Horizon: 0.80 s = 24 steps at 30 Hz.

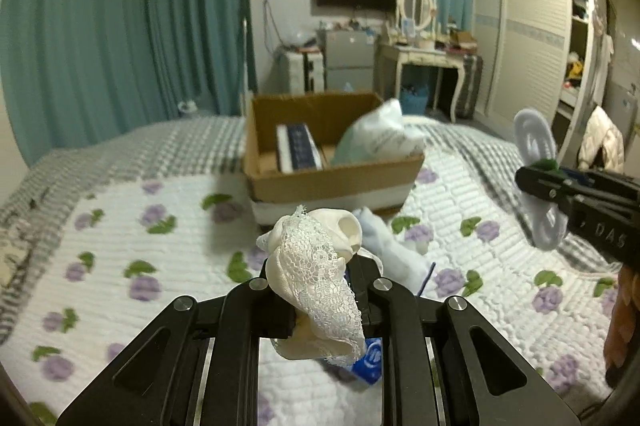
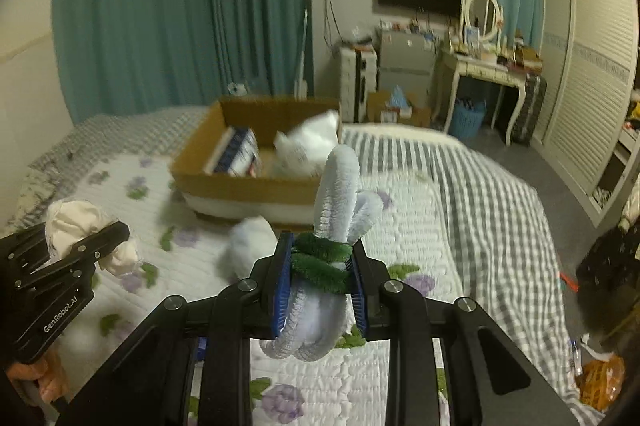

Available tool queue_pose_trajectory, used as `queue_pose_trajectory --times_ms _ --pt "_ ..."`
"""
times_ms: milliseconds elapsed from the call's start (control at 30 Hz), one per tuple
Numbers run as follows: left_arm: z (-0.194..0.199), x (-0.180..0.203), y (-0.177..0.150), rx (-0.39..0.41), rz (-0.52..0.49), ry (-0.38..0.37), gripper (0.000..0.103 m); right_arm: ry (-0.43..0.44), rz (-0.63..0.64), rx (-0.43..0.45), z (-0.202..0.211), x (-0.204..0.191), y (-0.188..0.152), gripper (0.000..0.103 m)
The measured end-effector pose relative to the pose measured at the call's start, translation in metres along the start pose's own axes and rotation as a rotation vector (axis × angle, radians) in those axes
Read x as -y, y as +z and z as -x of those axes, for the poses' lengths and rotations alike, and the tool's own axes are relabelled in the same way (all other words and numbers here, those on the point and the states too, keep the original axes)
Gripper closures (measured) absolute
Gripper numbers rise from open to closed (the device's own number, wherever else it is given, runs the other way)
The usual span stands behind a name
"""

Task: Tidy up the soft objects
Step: 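Lift the lace cloth and plush toy and carry both over the box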

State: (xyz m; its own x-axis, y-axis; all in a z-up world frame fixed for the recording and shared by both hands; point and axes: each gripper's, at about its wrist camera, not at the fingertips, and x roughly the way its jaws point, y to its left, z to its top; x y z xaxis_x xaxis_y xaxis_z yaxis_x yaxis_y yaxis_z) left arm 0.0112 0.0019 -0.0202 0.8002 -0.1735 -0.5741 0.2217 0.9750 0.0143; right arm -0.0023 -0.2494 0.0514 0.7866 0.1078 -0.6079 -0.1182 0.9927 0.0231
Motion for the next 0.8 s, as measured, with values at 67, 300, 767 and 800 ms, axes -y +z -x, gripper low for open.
queue_pose_trajectory --times_ms 67,300,767,800 --pt "0.019 -0.004 0.007 0.024 0.002 0.007 0.086 0.013 0.002 0.035 0.019 -0.001 0.009 0.077" --pt "0.068 -0.010 0.043 0.110 0.025 -0.006 0.086 0.073 0.025 0.164 0.081 -0.015 0.045 0.077" --pt "0.101 -0.014 0.142 0.324 0.016 -0.038 0.086 0.106 0.077 0.372 0.133 -0.039 0.134 0.077" --pt "0.099 -0.014 0.148 0.334 0.014 -0.037 0.086 0.108 0.078 0.382 0.130 -0.040 0.140 0.077"
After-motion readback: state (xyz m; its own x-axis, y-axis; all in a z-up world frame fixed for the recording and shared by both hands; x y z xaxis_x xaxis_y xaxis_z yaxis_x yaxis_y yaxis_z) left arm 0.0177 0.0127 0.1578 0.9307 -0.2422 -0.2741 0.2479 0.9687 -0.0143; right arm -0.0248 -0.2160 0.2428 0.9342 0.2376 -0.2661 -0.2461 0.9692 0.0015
